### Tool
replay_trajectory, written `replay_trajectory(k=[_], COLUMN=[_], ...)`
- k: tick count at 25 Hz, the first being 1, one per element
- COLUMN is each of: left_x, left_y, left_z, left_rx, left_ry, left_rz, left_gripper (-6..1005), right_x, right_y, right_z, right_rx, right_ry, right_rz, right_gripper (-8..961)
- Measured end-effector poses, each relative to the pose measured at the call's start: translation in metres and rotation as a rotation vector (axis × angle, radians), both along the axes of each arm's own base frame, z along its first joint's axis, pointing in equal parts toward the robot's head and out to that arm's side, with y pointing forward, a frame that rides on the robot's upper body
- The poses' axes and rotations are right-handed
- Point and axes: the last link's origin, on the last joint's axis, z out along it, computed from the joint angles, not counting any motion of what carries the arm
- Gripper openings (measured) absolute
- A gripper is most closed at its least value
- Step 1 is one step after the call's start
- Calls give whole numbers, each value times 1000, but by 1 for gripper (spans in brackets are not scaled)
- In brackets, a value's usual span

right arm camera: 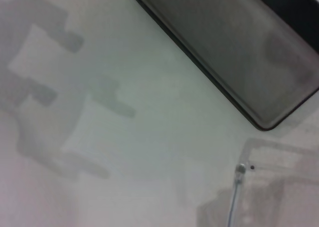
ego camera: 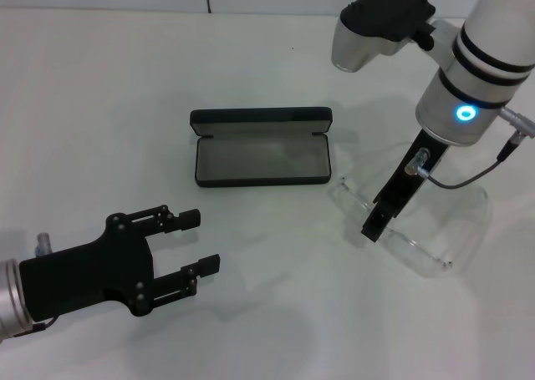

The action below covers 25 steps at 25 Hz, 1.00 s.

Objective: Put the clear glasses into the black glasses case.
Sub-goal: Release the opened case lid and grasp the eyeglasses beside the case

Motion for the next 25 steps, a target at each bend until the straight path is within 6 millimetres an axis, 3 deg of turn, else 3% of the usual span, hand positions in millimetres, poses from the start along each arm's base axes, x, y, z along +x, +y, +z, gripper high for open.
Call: replay_trajectory(k=[19, 25], left_x=[0, 0], left_y=[4, 4], left_z=[-3, -3], left_rx=[1, 1], left_ry=[14, 14], left_rz=[4, 3], left_gripper=[611, 610], right_x=[5, 7], right_y=[0, -2], right_z=[-5, -7], right_rx=[9, -12], right_ry=[-2, -30], right_rz=[-3, 31], right_gripper=[631, 571])
